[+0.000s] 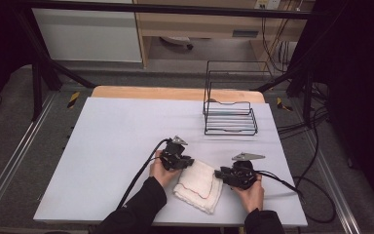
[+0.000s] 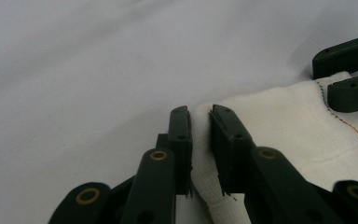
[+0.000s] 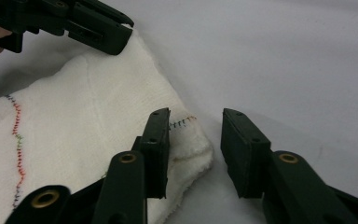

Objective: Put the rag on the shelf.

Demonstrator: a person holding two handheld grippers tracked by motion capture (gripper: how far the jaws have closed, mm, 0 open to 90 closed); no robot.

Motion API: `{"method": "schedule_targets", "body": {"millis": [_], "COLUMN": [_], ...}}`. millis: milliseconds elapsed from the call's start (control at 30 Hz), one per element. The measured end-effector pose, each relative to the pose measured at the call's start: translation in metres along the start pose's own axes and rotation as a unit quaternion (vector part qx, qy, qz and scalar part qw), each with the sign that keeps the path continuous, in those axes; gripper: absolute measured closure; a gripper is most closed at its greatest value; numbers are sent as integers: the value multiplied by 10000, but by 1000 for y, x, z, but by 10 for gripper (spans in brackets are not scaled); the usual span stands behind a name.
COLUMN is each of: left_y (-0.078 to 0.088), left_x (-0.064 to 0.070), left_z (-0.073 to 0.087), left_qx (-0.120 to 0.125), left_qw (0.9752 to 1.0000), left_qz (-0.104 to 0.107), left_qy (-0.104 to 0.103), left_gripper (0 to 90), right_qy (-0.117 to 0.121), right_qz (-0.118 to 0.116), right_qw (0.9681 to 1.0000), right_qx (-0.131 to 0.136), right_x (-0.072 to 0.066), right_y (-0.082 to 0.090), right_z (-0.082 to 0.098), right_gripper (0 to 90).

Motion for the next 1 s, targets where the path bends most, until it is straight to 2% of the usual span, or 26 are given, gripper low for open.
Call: {"method": "schedule_targets", "body": {"millis": [267,500,667,700,800,833,1000], "left_y": [0,1,7,10,21,21,36], "left_x": [2,3,4,4,7,7,12], "left_z": [0,0,0,0,-1,-1,-2], "left_qx": [-10,84,240,289,501,501,741], "left_qw": [10000,10000,9997,9996,9987,9987,9971], "left_qz": [-50,-39,-8,15,95,95,157], "left_qy": [-57,-16,-31,-42,-66,-66,-111], "left_gripper": [806,824,829,829,829,829,829], "right_qy": [-308,-324,-338,-366,-263,-221,-176], "right_qz": [-155,-207,-248,-298,-275,-283,-301], "right_qw": [9992,9991,9991,9988,9989,9989,9982], "right_qx": [-179,-167,12,133,271,307,492], "right_x": [-4,-5,-5,-5,-8,-9,-13], "right_y": [0,1,6,9,13,14,18], "right_z": [1,0,-5,-8,-12,-13,-18], "right_gripper": [756,822,831,832,832,832,833]}}
Point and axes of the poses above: each handheld gripper's, and its own axes: y roughly backward along the jaws, z roughly out of its underside, x roughly to its right, the point moved 8 cm from there along -y, roughly forward along the jaws, and after that the axes turned 11 degrees about z, right-handed, at the moved point
